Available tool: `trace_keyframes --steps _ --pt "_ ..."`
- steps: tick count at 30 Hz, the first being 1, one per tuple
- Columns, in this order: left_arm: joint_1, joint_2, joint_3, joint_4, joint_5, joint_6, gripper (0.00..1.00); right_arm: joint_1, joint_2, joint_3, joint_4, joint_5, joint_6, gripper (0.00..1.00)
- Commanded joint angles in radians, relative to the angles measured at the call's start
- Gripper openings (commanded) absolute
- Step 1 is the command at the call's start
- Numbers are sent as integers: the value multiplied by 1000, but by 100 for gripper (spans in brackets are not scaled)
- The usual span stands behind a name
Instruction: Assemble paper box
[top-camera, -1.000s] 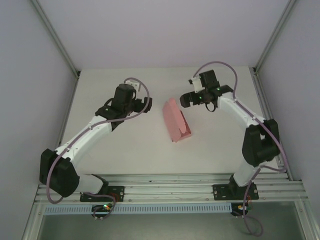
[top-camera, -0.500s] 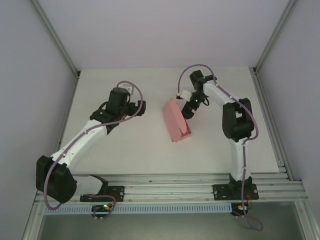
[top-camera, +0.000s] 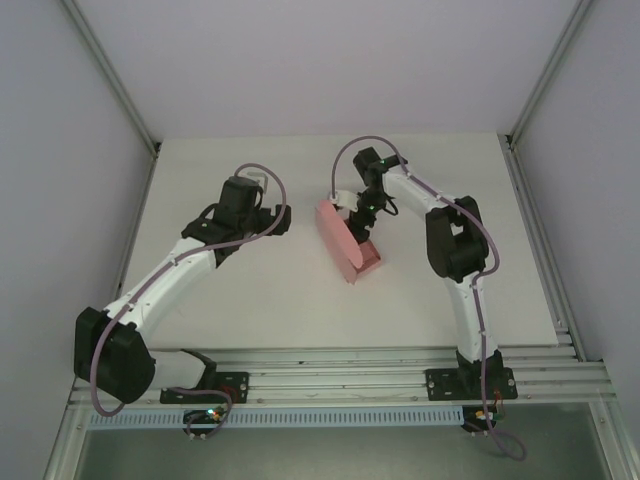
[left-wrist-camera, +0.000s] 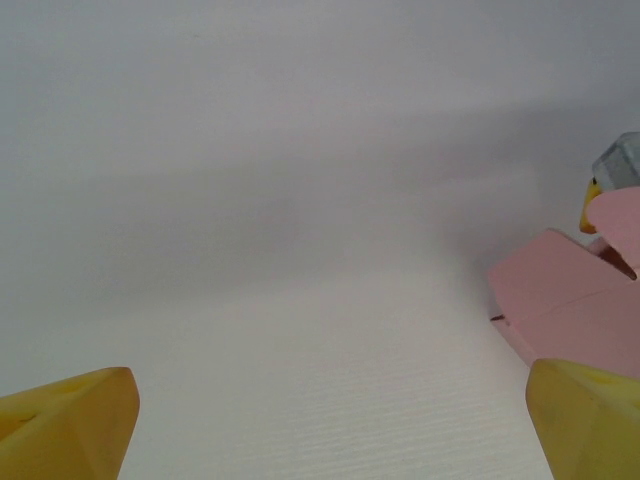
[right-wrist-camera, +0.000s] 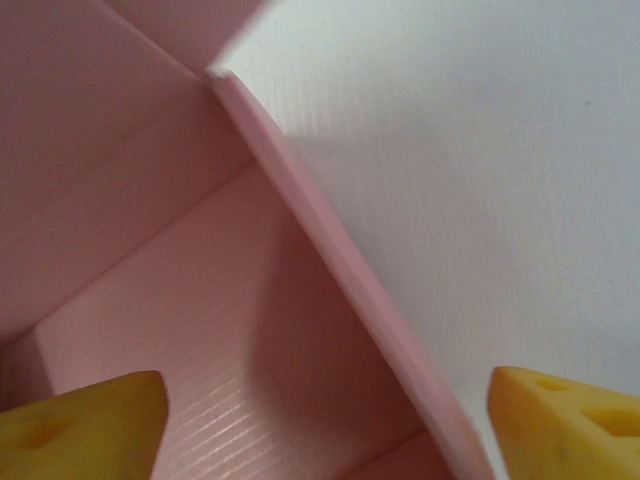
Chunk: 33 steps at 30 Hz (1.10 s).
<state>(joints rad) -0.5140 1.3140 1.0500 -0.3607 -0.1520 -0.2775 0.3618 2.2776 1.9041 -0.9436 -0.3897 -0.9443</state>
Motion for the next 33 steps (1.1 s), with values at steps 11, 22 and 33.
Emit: trace_keyframes --steps 11,22,33 --pt "12 -20 -28 -12 8 -25 100 19 -17 -19 111 68 167 20" --pt "14 -63 -62 30 37 -56 100 83 -210 -234 215 494 911 2" --pt "14 -109 -77 59 100 -48 100 172 -591 -825 533 657 1894 8"
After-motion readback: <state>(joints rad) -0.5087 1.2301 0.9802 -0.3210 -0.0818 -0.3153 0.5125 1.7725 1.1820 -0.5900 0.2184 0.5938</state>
